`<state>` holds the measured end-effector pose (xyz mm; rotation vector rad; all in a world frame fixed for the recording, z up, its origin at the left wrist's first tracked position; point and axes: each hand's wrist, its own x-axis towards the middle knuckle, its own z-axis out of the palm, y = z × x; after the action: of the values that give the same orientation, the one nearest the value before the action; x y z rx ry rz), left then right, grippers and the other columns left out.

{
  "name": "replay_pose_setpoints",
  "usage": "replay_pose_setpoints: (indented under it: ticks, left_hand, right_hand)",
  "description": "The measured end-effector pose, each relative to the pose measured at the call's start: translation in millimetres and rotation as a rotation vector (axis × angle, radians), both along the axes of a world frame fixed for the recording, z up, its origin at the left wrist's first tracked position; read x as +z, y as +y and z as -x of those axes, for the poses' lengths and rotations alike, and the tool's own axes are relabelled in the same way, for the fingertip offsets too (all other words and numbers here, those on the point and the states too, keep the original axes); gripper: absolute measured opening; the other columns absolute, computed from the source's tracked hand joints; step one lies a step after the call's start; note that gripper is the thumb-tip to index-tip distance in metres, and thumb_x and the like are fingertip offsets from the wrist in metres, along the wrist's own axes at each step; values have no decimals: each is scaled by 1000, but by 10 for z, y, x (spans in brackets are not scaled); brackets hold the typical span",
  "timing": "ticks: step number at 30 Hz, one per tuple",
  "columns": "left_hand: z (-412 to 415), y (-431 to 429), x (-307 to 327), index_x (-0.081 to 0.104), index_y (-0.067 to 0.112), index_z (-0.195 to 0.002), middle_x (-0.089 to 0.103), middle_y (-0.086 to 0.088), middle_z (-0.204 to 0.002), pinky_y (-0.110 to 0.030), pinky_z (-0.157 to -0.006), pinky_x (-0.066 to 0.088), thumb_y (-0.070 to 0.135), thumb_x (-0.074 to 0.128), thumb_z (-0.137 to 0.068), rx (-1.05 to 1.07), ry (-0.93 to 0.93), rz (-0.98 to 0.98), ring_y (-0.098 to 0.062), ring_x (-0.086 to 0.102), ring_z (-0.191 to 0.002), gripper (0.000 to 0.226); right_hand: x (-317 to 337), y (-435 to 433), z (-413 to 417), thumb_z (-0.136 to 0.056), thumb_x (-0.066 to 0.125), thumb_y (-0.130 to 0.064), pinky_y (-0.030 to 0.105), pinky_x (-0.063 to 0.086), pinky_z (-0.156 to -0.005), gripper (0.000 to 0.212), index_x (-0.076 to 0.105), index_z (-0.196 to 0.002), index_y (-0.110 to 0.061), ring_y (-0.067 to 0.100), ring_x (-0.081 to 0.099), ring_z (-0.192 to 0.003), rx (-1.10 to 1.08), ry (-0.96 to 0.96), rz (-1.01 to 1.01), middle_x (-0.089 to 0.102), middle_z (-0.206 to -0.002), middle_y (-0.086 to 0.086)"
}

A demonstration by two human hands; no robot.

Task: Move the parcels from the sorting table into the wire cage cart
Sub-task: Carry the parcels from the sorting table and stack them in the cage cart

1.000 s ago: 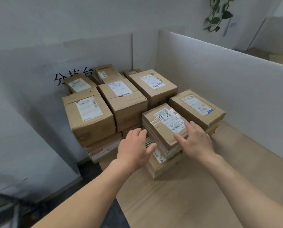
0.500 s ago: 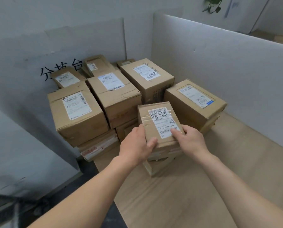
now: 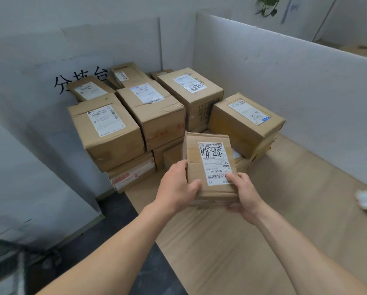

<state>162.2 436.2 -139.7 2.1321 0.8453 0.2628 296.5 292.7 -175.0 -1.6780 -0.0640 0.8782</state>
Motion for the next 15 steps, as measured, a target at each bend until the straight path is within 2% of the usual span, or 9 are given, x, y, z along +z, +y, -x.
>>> replay_pose_setpoints:
  ticks: [5, 8, 12, 15]
  left_hand:
    - [376, -141, 55, 50, 23, -138, 58, 2, -130, -41, -100, 50, 30, 71, -86, -42, -35, -15, -19, 59, -113, 57]
    - [638, -208, 101, 50, 24, -139, 57, 3, -128, -41, -100, 50, 30, 71, -86, -40, -61, -19, -18, 58, -112, 57]
    - [1005, -303, 160, 49, 26, -141, 55, 6, -126, -38, -98, 52, 25, 71, -87, -49, -93, 7, -15, 58, -108, 58]
    - [1285, -372, 178, 50, 28, -139, 55, 6, -125, -35, -97, 52, 21, 70, -87, -51, -116, 32, -14, 57, -108, 55]
  right_hand:
    - [7, -185, 376, -92, 67, -38, 44, 51, -69, 34, 49, -116, -23, 23, 63, -89, 15, -17, -30, 67, -112, 3]
    - [70, -254, 649, -93, 66, -36, 43, 50, -71, 34, 50, -121, -26, 20, 62, -86, 27, -60, -57, 68, -110, 0]
    - [192, -324, 1040, -77, 68, -51, 37, 49, -70, 45, 58, -119, -38, 17, 66, -83, 95, -144, -40, 76, -102, -9]
    - [245, -397, 1299, -83, 68, -51, 40, 46, -75, 36, 60, -117, -40, 18, 66, -88, 96, -164, -48, 76, -102, -12]
